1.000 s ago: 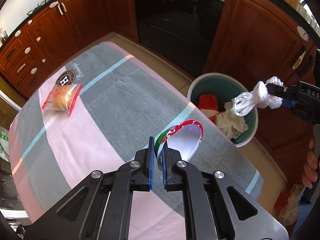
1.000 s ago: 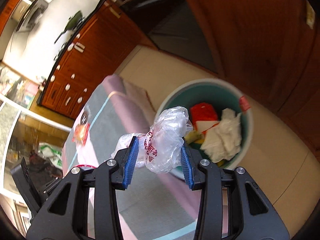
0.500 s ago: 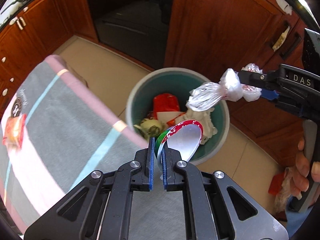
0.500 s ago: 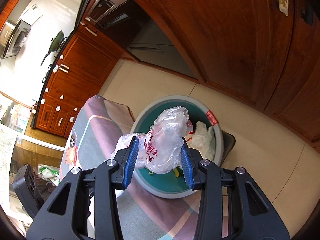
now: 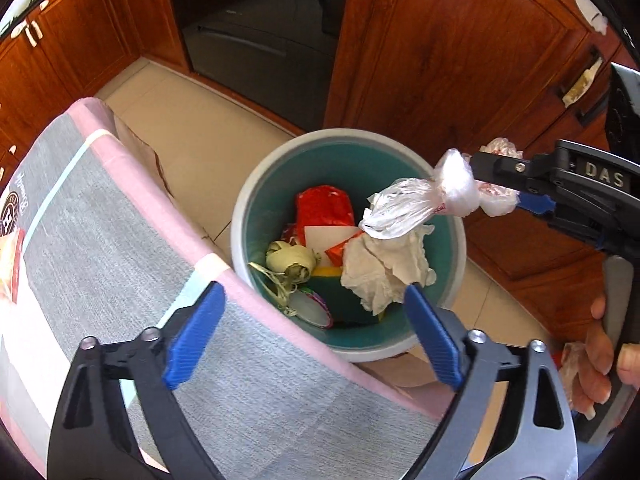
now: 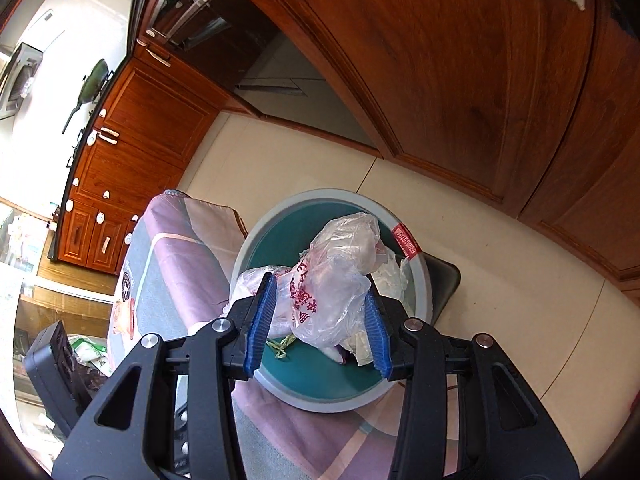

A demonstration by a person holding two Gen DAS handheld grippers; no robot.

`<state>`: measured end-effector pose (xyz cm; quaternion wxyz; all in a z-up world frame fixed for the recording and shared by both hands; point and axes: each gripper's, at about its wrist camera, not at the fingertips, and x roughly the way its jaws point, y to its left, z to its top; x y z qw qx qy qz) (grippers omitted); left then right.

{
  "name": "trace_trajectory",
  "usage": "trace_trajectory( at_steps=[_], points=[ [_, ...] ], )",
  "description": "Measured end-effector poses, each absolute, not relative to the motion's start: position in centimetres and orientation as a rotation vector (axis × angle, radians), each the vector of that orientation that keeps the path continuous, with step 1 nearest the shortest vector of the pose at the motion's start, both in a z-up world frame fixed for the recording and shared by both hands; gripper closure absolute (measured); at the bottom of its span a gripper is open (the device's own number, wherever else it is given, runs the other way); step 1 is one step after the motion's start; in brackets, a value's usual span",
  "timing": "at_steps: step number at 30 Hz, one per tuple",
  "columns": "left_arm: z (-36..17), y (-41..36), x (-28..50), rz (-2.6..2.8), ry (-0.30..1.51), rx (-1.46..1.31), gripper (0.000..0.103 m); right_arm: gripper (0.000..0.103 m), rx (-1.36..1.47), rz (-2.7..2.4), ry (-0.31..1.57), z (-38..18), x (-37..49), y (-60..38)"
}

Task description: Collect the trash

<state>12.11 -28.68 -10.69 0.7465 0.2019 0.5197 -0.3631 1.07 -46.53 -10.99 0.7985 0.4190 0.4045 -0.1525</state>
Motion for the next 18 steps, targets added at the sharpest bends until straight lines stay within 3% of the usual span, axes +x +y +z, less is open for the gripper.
trace_trajectory(
  at_steps=[2, 3, 4, 6, 18],
  points=[
    [-10.7, -28.6, 12.0, -0.799, 1.139, 0.442, 0.007, 0.058, 0.899, -0.318, 0.875, -11.2, 1.7, -46.3],
    [-10.7, -28.6, 12.1, -0.803, 1.14, 0.444, 0.006, 0.053, 0.898, -0.31, 0.875, -11.3, 2.0, -46.2],
    [-10.7, -28.5, 12.0, -0.805, 1.139, 0.447, 0.005, 0.039, 0.898, -0.299, 0.875, -11.4, 2.3, -46.0],
    [-10.8, -28.4, 11.8, -0.809, 1.139, 0.455, 0.004, 0.028, 0.899, -0.289, 0.875, -11.5, 2.7, -45.7],
    [-10.0, -27.2, 10.8, -0.814, 1.151, 0.455, 0.004, 0.018, 0.893, -0.31, 0.966, -12.3, 2.6, -44.2]
  ],
)
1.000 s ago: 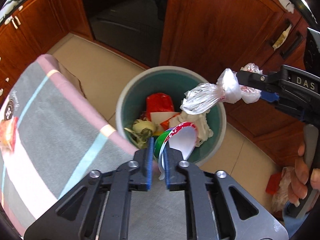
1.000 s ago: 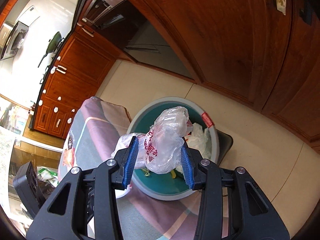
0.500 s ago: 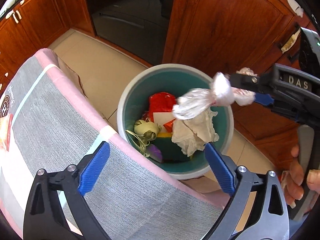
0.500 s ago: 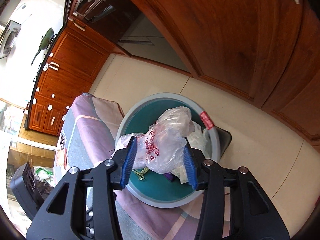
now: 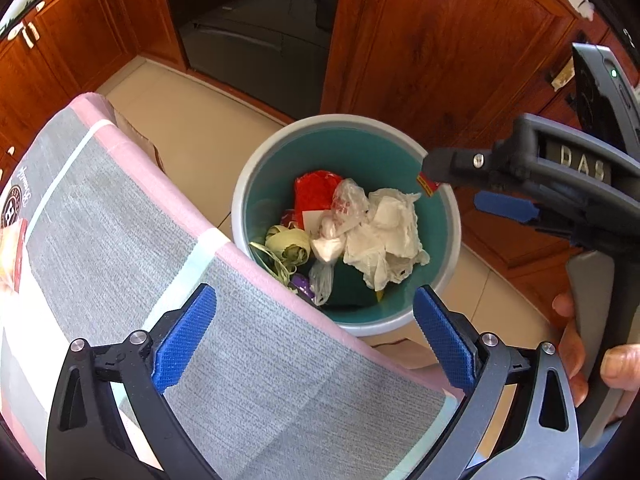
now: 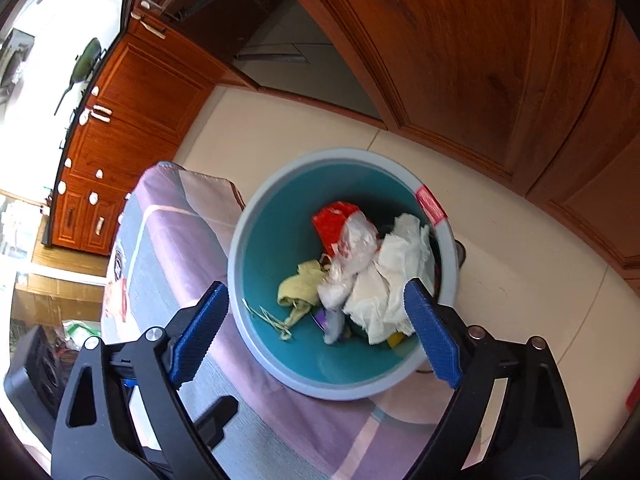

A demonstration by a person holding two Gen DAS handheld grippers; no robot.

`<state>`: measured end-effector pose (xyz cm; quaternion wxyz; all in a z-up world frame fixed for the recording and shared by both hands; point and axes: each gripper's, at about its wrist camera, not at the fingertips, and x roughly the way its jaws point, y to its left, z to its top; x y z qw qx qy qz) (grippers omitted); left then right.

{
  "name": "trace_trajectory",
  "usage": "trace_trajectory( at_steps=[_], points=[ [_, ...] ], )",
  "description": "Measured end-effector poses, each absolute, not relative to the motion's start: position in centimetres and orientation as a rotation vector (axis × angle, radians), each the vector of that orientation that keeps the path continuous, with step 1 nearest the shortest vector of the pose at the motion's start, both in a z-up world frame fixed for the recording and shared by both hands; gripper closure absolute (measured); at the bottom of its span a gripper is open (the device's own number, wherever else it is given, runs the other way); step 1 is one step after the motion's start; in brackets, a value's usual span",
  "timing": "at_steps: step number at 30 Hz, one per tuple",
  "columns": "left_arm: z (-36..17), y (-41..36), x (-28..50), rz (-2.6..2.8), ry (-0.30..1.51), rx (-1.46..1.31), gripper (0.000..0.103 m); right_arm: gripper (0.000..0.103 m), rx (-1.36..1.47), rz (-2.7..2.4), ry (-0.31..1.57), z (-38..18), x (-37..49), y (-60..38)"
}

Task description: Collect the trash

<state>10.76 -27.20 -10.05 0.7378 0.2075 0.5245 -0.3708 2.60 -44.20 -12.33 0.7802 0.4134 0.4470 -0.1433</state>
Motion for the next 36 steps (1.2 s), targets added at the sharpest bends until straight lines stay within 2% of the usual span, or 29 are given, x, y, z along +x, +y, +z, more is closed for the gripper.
trace_trajectory(
  at_steps=[13, 24, 36],
  points=[
    [-5.8, -23.3, 7.4, -0.791, 1.087, 0.428, 0.004, 0.007, 0.819, -0.303, 0.98, -9.7, -0.8, -40.9],
    [-3.8, -19.6, 4.2, -0.733, 1.056, 0.439, 0.004, 0.007, 0.477, -0.423, 1.01, -6.1, -4.4, -36.7],
    [-3.4, -15.7, 2.6, -0.686, 1.032, 0.396, 0.004, 0.007, 0.372, -0.435, 1.082, -6.3, -6.6, -34.1]
  ],
)
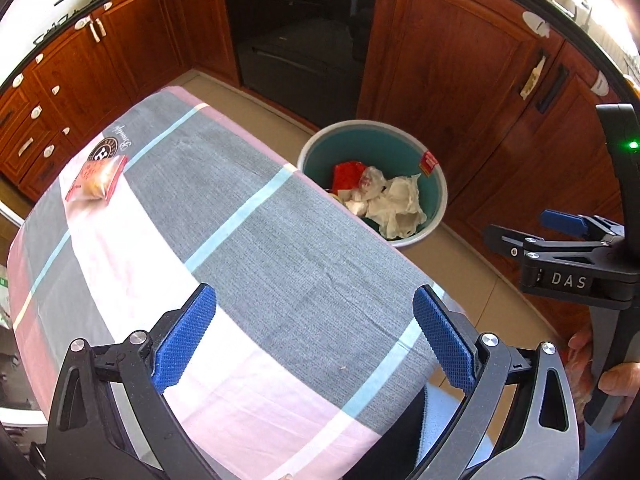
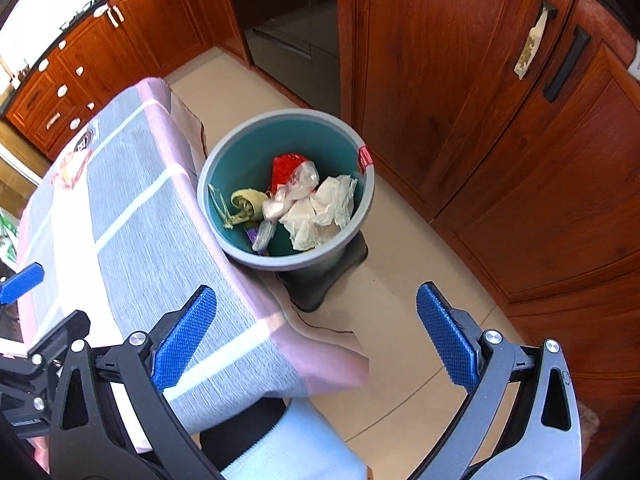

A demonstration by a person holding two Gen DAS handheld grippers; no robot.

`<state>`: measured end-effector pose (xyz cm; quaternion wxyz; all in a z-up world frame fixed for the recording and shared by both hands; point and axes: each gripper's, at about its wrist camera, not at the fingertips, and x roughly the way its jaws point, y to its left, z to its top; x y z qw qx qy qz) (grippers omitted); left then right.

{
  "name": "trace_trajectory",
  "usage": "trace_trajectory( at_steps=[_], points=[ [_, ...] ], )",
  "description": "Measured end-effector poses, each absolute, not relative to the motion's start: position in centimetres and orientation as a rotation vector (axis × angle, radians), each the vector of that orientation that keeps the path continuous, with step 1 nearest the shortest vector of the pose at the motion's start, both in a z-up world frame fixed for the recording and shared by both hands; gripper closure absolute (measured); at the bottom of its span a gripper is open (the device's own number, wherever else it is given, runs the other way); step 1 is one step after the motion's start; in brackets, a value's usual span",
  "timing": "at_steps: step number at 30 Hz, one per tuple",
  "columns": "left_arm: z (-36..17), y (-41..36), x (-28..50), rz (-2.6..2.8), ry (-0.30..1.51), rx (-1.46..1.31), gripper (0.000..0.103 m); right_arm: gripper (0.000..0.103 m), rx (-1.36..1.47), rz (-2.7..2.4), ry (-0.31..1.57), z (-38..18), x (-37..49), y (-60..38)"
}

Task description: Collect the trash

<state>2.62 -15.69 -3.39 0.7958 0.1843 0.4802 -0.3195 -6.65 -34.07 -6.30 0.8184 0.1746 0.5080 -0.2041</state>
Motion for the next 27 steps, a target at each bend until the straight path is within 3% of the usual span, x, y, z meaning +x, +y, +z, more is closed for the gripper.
trace_trajectory(
  at_steps=[27],
  points=[
    [-5.8, -13.7, 2.6, -0.671, 1.08, 0.382, 0.004, 0.007, 0.342, -0.413, 1.189, -9.9, -5.8, -31.2]
  ],
)
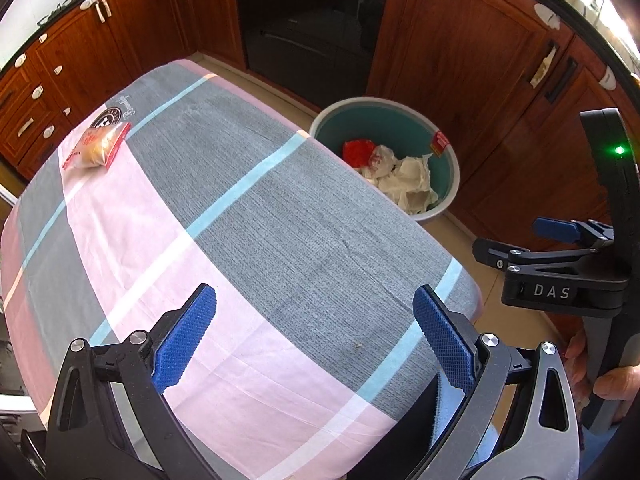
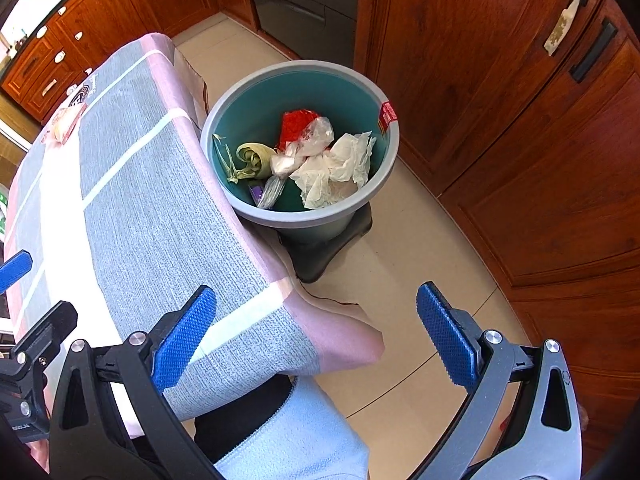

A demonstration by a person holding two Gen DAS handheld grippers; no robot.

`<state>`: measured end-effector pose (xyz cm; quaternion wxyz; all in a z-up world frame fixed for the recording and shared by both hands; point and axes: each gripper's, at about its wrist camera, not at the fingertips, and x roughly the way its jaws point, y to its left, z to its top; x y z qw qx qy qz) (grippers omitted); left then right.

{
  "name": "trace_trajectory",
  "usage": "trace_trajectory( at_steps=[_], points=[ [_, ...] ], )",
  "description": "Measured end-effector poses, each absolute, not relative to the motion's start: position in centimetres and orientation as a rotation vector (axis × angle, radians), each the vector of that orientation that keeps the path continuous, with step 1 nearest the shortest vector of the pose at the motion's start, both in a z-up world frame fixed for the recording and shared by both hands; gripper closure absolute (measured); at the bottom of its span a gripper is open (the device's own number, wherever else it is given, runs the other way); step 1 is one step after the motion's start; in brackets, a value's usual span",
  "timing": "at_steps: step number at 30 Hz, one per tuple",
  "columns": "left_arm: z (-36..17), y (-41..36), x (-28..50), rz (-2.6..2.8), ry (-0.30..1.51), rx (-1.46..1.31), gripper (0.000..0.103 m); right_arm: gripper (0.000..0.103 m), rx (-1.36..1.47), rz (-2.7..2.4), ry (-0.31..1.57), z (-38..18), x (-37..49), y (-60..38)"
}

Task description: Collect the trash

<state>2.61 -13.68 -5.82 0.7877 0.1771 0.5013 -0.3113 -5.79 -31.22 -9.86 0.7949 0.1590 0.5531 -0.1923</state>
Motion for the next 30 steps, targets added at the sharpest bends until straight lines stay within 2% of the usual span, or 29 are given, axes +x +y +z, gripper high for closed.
trace_trajectory(
  at_steps=[30],
  points=[
    [-6.4, -12.2, 4.1, -0.647, 1.096, 0.33, 0.004, 0.007, 0.358, -0.448, 1.191, -9.7, -5.1, -31.9]
  ],
)
